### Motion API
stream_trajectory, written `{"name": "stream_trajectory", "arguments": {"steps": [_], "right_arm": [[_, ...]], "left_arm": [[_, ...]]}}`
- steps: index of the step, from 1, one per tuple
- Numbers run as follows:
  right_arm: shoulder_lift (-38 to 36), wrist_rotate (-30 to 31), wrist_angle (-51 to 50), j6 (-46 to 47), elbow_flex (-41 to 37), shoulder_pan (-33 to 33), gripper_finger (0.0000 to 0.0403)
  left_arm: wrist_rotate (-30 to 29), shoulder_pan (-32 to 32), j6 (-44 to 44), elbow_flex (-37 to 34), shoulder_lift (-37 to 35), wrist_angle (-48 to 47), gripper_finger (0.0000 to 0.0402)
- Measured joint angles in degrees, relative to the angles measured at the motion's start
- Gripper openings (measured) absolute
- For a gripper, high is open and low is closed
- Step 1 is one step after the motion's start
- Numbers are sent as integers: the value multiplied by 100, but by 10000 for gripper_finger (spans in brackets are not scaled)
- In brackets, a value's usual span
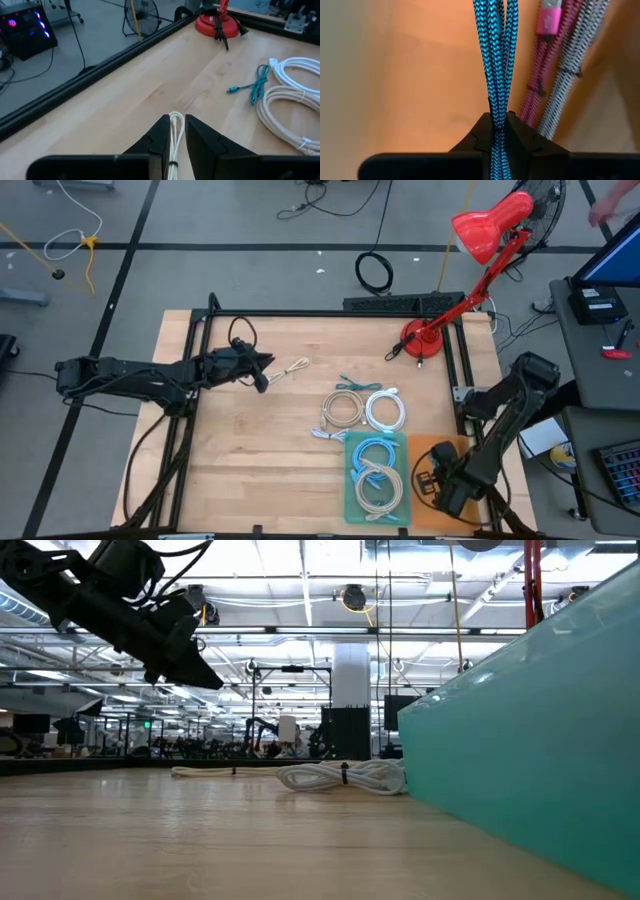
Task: Pick & Place USB Port
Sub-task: Put the blue charger cable into the orange bin
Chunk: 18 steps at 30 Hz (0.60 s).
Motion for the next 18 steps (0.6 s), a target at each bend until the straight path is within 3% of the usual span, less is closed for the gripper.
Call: {"name": "stream_trajectory", "arguments": {"steps": [5,10,18], "right_arm": [[244,-39,-8,-18,2,7,17],[417,-595,-157,4,-16,31,17],[481,-566,84,10,-22,-52,26]], "left_arm": [[-4,-94,-115,0,0,-190,62],[-20,-275,-154,0,0,-216,62],[-70,-319,-44,0,0,-214,62]]}}
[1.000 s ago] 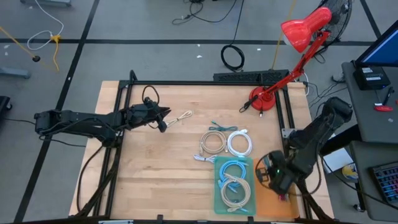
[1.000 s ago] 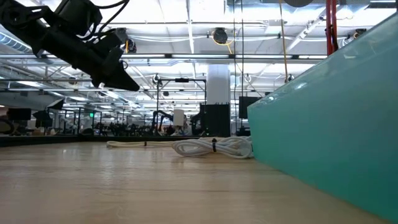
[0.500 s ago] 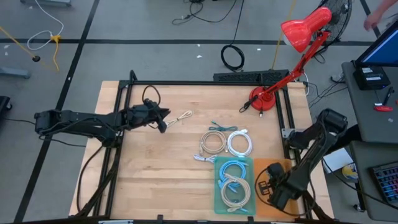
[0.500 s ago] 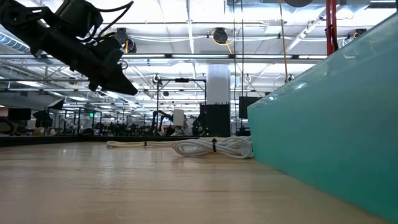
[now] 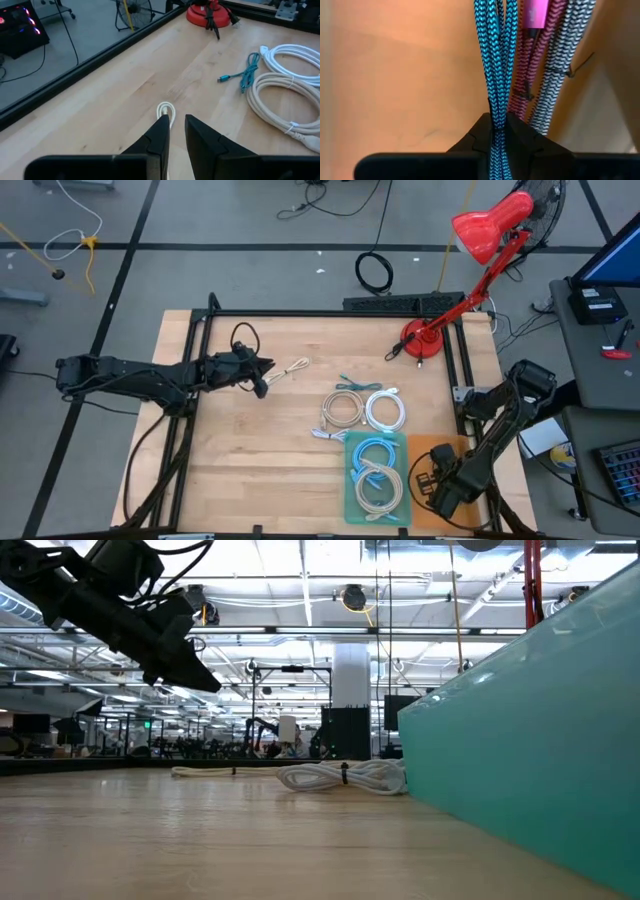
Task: Pick & Place USB Port
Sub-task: Put the blue charger cable into the orange bin
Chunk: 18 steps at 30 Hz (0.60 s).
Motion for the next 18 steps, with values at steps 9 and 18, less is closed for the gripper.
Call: {"name": "stream_trajectory", "arguments": {"steps": [9,18], "right_arm": [[0,-29,21,-42,-2,-69,38],[0,-32,23,-47,-2,-112,132]], "left_arm": [[-101,0,54,0,0,-11,62],[-103,0,53,0,0,-13,62]]}}
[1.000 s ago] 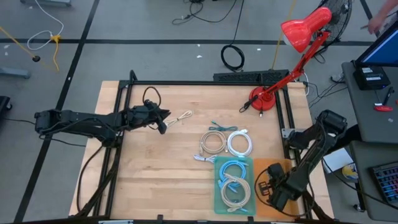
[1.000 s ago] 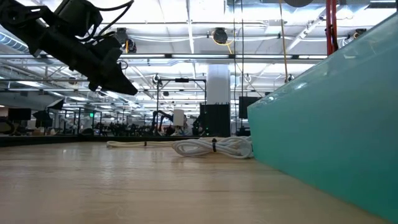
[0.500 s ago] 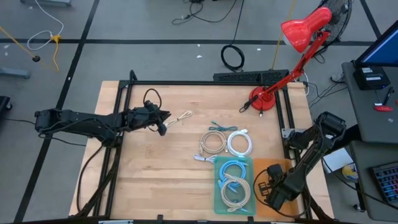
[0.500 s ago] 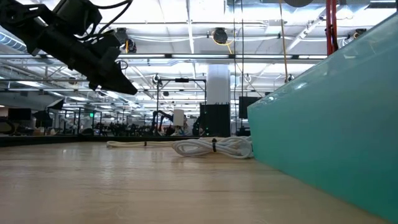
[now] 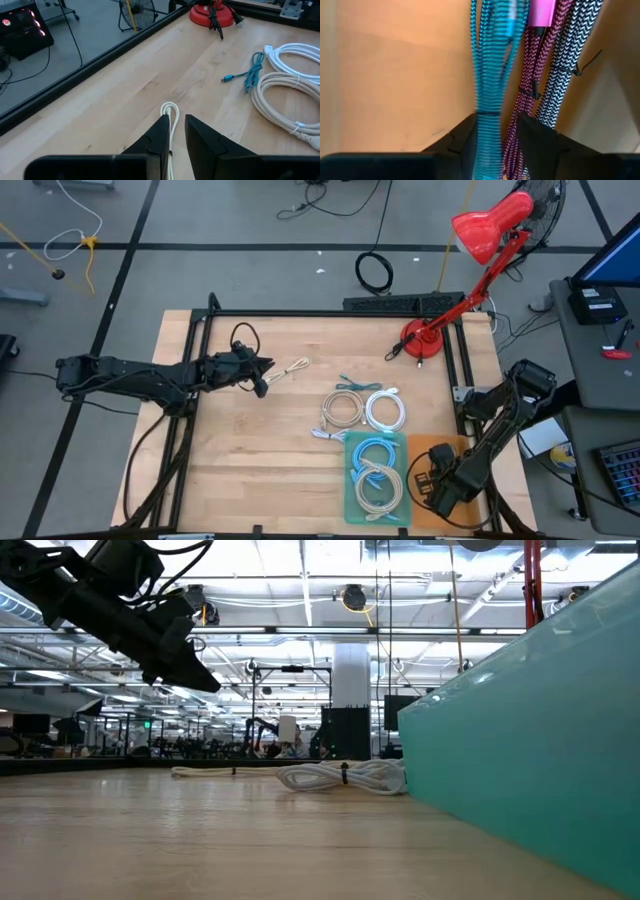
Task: Pick & Place USB Port
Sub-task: Put the blue charger cable into the orange bin
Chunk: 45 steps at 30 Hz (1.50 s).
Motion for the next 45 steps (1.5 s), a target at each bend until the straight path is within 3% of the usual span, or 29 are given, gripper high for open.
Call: {"name": "stream_trajectory", "arguments": {"steps": [6,16,19,24,28,32,39,45], "right_arm": [[-4,-1,-2,-1,-1,-76,146],[-678,129,-384,-208,-4,-382,120],[-1094,737,-459,-342,-7,-459,113],[-1895,2712,-446,-871,-7,-649,104],[-2373,4036,-466,-1765,-7,-981,100],[-2619,4677,-480,-2987,-7,-1630,100],[-2586,4790,62,-5440,-7,-3110,100],[-2600,4258,1595,-7697,-263,-4327,100]], "left_arm": [[0,0,15,0,0,9,62],[0,0,96,0,0,28,62],[0,0,108,0,0,26,62],[0,0,139,0,0,22,62],[0,0,154,0,0,17,62],[-1,0,151,0,0,16,62],[-4,0,198,0,0,49,62],[-4,0,219,0,0,114,62]]}}
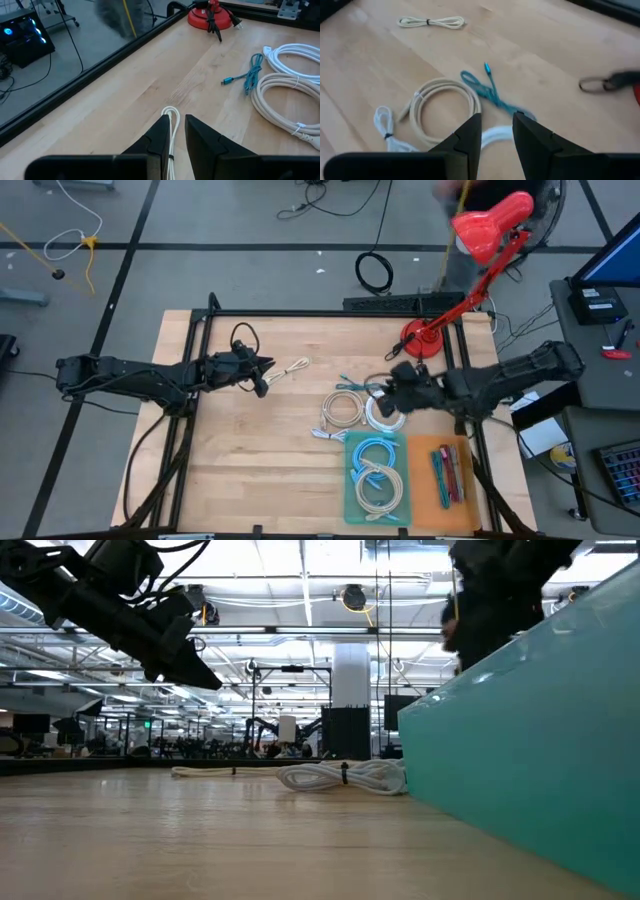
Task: Pick & Place USB Port
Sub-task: Put the blue charger cable into the orange bin
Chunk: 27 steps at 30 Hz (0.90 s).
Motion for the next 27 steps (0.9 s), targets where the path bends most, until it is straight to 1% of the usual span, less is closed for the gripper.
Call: {"name": "stream_trajectory", "arguments": {"steps": [3,7,12,14,16,21,24,27], "right_arm": [[-11,-622,806,-826,-263,-640,100],[-5,-1514,1846,-1514,-790,-1469,100],[20,-2607,3081,-2031,-1400,-2324,100],[47,-2887,3372,-2146,-1549,-2568,100],[45,-3058,3557,-2300,-1651,-2763,100],[175,-3062,3629,-2807,-1693,-3050,100],[431,-3090,3826,-2954,-1693,-3176,100],[792,-3487,4234,-3028,-1693,-3291,100]], "left_arm": [[0,0,-2,0,0,-10,62],[0,0,-2,0,0,-9,62],[0,0,0,0,0,-11,62],[0,0,0,0,0,-11,62],[0,0,2,0,0,-11,62],[0,35,87,0,0,-7,62],[-2,120,85,0,0,-9,62],[-2,165,83,0,0,-9,62]]}}
